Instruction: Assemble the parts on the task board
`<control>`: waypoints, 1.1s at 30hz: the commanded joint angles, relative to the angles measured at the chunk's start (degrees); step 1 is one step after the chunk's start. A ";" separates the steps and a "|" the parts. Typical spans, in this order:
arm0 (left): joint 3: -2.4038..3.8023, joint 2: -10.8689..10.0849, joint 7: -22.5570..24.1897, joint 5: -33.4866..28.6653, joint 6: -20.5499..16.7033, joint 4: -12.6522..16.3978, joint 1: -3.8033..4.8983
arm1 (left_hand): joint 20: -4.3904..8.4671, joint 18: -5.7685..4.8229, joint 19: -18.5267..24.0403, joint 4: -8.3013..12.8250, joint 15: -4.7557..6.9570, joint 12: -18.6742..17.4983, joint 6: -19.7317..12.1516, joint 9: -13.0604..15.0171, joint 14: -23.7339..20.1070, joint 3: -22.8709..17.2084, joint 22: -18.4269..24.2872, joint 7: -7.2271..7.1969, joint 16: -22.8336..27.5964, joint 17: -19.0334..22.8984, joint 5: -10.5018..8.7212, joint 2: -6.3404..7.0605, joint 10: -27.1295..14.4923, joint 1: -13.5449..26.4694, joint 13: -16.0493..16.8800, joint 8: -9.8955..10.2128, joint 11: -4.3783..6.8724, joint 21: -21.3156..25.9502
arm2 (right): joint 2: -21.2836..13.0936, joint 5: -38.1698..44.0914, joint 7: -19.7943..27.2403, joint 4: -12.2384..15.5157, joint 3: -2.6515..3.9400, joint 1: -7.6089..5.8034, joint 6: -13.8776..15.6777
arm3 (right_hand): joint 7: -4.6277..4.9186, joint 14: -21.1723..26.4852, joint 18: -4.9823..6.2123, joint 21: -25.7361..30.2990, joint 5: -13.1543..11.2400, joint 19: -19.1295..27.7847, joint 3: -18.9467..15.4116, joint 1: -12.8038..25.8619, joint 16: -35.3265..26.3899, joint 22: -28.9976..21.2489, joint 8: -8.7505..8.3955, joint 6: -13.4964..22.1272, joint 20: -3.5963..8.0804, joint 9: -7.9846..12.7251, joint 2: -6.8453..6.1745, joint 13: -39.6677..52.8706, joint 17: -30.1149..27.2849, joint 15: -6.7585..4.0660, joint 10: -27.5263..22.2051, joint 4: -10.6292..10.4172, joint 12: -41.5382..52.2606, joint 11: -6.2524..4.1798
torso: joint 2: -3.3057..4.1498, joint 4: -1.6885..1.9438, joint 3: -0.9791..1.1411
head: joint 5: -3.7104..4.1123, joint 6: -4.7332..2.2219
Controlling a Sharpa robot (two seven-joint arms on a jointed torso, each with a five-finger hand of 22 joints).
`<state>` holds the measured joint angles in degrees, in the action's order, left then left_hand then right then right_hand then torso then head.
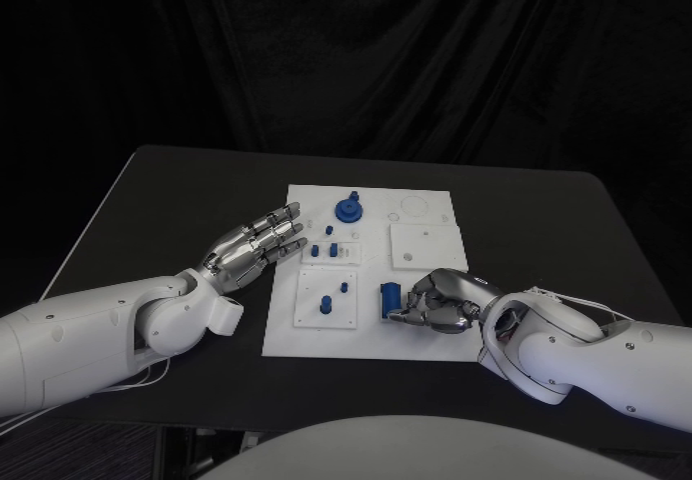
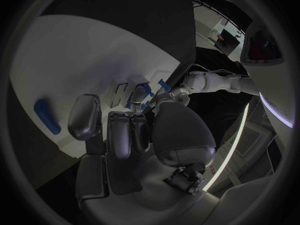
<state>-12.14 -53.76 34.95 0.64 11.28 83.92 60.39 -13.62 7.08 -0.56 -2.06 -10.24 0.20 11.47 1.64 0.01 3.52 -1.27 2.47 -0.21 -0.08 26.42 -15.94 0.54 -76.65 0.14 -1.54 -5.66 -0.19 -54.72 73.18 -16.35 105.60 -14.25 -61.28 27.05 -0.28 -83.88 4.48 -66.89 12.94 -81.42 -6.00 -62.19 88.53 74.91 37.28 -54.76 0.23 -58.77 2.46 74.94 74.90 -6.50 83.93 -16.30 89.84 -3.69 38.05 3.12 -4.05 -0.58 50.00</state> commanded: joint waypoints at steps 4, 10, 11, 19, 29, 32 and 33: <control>0.05 0.00 0.32 -0.09 0.69 0.18 -0.11 | -0.34 0.27 -0.03 0.14 -0.41 0.02 -0.06 0.05 -0.01 -0.34 -0.05 0.31 0.21 0.08 0.26 0.06 0.08 0.63 0.07 -0.24 0.23 -0.34 | -0.14 -0.12 0.20 0.11 0.01 0.17 3.94 | -0.27 -5.39 0.42 -0.29 0.77 -0.28 -0.51 2.21 0.08 8.65 0.64 -0.37 0.20 -0.48 1.86 15.06 11.31 -0.54 6.07 -0.43 0.16 -0.37 | 0.05 -0.02 -0.02 | -0.06 0.00; 0.05 0.03 0.20 -0.10 0.72 0.20 -0.12 | -0.34 0.27 -0.03 0.14 -0.41 0.02 -0.06 0.05 -0.01 -0.34 -0.05 0.31 0.21 0.08 0.26 0.06 0.08 0.63 0.07 -0.24 0.23 -0.34 | -0.03 -0.13 -0.35 -0.13 0.02 0.17 3.48 | -0.73 -5.41 0.44 -0.31 5.25 -0.27 0.28 -1.01 0.11 8.64 1.61 -0.41 0.45 -1.70 2.44 15.06 11.38 -0.84 6.07 0.68 0.16 -0.76 | 0.12 0.04 -0.01 | 0.08 0.00; 0.05 0.04 0.19 -0.10 0.72 0.20 -0.12 | -0.34 0.27 -0.03 0.14 -0.41 0.02 -0.06 0.05 -0.01 -0.34 -0.05 0.31 0.21 0.08 0.26 0.06 0.08 0.63 0.07 -0.24 0.23 -0.34 | 0.00 -0.13 -0.40 -0.17 0.02 0.17 3.36 | -0.84 -5.41 0.43 -0.36 6.84 -0.28 0.75 -2.32 0.12 8.65 1.79 -0.29 0.52 -2.01 2.46 15.06 11.40 -0.92 6.07 1.18 0.16 -0.87 | 0.10 0.03 0.00 | 0.07 0.00; 0.05 0.13 0.12 -0.10 0.81 0.17 -0.13 | -0.33 0.28 -0.03 0.16 -0.39 0.02 -0.02 0.05 -0.01 -0.43 -0.06 0.35 0.21 0.08 0.25 0.01 0.09 0.64 0.08 -0.25 0.23 -0.34 | 0.43 0.15 -1.08 -0.43 0.02 0.17 2.34 | -1.18 -5.39 0.44 -0.32 9.39 -0.21 2.42 -7.88 0.08 8.63 2.19 0.28 0.82 -3.14 0.96 15.06 11.30 -1.21 6.07 4.06 0.16 -1.19 | 0.09 -0.02 0.00 | 0.06 0.00; 0.05 0.24 0.13 -0.10 0.92 0.13 -0.16 | -0.33 0.29 -0.02 0.17 -0.39 0.02 -0.09 0.04 -0.01 -0.46 -0.04 0.36 0.21 0.08 0.26 -0.02 0.08 0.64 0.08 -0.23 0.23 -0.34 | 0.92 1.84 -2.91 -0.80 0.03 0.18 0.72 | -1.08 -5.40 0.41 -0.39 5.93 -0.23 1.86 -9.20 0.10 8.63 3.35 -0.43 0.85 -4.32 -1.13 15.06 11.36 -1.19 6.07 5.32 0.16 -1.13 | 0.05 0.02 -0.02 | 0.10 0.00; 0.05 0.23 0.12 -0.10 0.94 0.11 -0.17 | -0.33 0.29 -0.02 0.17 -0.39 0.02 -0.09 0.04 -0.01 -0.46 -0.04 0.36 0.21 0.08 0.26 -0.02 0.08 0.64 0.08 -0.23 0.23 -0.34 | 0.95 2.33 -3.41 -0.85 0.03 0.18 0.19 | -1.04 -5.37 0.44 -0.25 4.98 -0.17 1.54 -9.09 0.04 8.59 4.27 -0.94 0.83 -5.03 -1.51 15.06 11.22 -1.16 6.07 5.35 0.16 -1.09 | 0.03 0.05 0.00 | 0.11 0.00; 0.05 0.24 0.11 -0.10 0.95 0.10 -0.17 | -0.33 0.29 -0.02 0.17 -0.39 0.02 -0.09 0.04 -0.01 -0.46 -0.04 0.36 0.21 0.08 0.26 -0.02 0.08 0.64 0.08 -0.23 0.23 -0.34 | 0.94 2.42 -3.47 -0.86 0.03 0.18 0.13 | -1.03 -5.36 0.43 -0.28 4.69 -0.18 1.46 -9.12 0.02 8.59 4.66 -1.16 0.82 -5.31 -1.61 15.06 11.15 -1.15 6.07 5.41 0.16 -1.08 | 0.02 0.06 0.01 | 0.11 0.00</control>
<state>-12.14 -53.62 34.56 0.64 11.39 83.94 60.32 -13.62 7.09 -0.56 -1.89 -10.24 0.20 11.47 1.62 0.01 3.36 -1.27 2.46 -0.21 -0.05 26.41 -15.94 0.54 -76.66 0.14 -1.54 -5.67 -0.19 -53.77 74.19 -17.77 104.73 -14.22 -61.28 28.37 -1.41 -83.88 4.48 -67.19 17.84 -81.50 -4.26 -71.33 88.53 74.95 41.73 -55.56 0.71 -63.95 1.32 74.93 74.90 -7.32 83.93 -11.06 89.85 -4.51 38.09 3.15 -4.06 -0.47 50.00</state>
